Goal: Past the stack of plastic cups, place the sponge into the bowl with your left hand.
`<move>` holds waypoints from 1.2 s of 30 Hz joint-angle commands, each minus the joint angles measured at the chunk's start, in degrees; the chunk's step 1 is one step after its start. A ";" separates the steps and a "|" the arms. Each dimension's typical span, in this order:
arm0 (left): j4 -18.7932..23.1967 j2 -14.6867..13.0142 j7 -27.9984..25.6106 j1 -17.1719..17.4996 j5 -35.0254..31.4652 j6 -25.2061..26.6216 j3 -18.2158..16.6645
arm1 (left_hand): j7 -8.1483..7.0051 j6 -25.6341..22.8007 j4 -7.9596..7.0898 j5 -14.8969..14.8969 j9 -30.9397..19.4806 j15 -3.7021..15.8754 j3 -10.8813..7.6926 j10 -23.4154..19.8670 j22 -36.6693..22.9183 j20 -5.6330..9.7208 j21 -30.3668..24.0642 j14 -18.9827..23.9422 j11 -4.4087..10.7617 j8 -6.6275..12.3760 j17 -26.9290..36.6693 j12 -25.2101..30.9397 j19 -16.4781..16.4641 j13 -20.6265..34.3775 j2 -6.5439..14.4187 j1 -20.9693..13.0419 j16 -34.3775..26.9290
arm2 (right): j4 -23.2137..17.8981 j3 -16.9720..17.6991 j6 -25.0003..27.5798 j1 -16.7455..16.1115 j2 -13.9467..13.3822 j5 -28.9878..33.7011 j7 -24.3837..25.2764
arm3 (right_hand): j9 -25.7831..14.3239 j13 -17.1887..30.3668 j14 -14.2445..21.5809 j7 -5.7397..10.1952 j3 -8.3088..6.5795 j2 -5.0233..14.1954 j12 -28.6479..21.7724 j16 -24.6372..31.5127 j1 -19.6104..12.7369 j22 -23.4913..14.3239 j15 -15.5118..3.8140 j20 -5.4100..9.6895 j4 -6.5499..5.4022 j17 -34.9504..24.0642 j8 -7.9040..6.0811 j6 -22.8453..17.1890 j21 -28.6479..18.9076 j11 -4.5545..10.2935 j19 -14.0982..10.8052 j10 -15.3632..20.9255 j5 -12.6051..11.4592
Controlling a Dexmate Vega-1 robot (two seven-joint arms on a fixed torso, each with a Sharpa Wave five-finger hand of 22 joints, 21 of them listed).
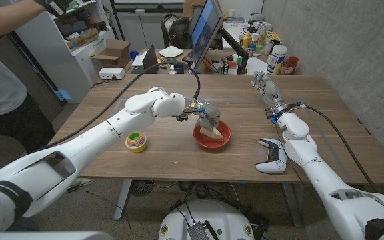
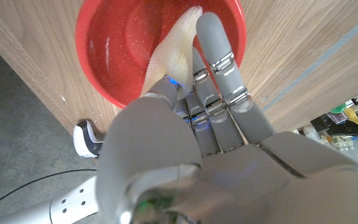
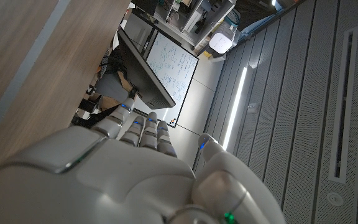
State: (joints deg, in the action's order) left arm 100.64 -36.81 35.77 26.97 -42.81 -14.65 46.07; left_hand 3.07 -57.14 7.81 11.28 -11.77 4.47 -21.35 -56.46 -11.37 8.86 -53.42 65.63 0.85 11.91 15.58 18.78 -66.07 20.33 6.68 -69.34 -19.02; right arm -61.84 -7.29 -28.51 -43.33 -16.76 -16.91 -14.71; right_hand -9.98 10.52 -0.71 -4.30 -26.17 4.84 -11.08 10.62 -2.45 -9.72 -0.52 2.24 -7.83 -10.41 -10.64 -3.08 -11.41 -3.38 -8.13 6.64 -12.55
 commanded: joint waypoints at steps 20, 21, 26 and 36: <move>1.94 -0.59 -3.43 1.48 -6.96 1.56 -0.76 | -1.53 17.50 -15.86 1.55 0.85 6.07 12.62 -5.07 1.91 -5.22 4.36 6.10 2.49 -1.59 -4.91 -5.82 6.27 -5.58 -12.13 30.02 5.09 | 2.71 0.38 -1.02 1.55 0.93 0.62 -1.06 | -0.24 0.23 0.44 -0.22 0.42 1.86 -0.02 0.11 -0.38 -0.27 -0.22 1.37 0.07 0.01 -0.09 -0.34 0.03 0.10 -0.41 0.51 -0.35; 1.95 -0.55 -3.29 1.51 -6.87 1.68 -0.80 | -1.50 17.52 -16.03 1.58 0.86 5.91 12.78 -5.15 1.91 -5.46 4.55 6.02 2.35 -1.53 -4.90 -5.81 6.34 -5.59 -12.19 30.38 5.14 | 2.67 0.39 -0.98 1.53 0.94 0.64 -1.05 | -0.24 0.23 0.45 -0.23 0.43 1.85 -0.01 0.12 -0.38 -0.27 -0.24 1.39 0.07 0.01 -0.09 -0.33 0.03 0.13 -0.40 0.49 -0.35; 2.86 -0.67 -3.36 1.69 -7.71 2.28 -0.93 | -1.21 17.04 -16.56 1.77 0.89 5.59 13.36 -5.14 1.87 -5.79 5.29 5.79 2.21 -1.14 -4.86 -5.85 6.39 -5.54 -12.28 31.67 5.30 | 2.97 0.53 -1.08 1.66 0.97 0.27 -1.73 | -0.24 0.23 0.44 -0.22 0.44 1.85 -0.03 0.11 -0.38 -0.26 -0.26 1.37 0.07 0.01 -0.08 -0.30 0.03 0.15 -0.40 0.55 -0.35; 4.82 -1.36 -4.07 2.66 -9.51 4.52 -2.16 | -1.26 16.09 -16.52 2.11 0.95 5.29 13.51 -4.76 1.81 -6.23 6.27 4.69 2.06 -0.78 -4.87 -6.15 6.69 -5.74 -12.01 31.98 5.85 | 2.78 0.60 -1.23 1.71 0.95 0.41 -1.68 | -0.24 0.23 0.41 -0.13 0.46 1.84 -0.02 0.09 -0.39 -0.26 -0.31 1.37 0.08 0.01 -0.09 -0.35 0.06 0.13 -0.32 0.53 -0.35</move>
State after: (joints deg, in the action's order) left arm 103.86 -37.61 32.38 28.87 -50.68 -12.09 44.90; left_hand 2.04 -40.55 -8.63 12.75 -10.65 10.04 -7.89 -61.26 -9.46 3.03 -47.44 70.85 3.17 10.81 10.65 12.84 -59.40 14.62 -5.49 -37.64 -13.59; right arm -59.20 -6.82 -29.52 -41.83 -15.88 -16.45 -16.11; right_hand -9.98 10.52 -0.71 -4.30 -25.93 4.84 -11.08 10.62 -2.45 -9.72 -0.52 2.24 -7.60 -10.41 -10.63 -3.08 -11.41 -3.38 -8.13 6.64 -12.55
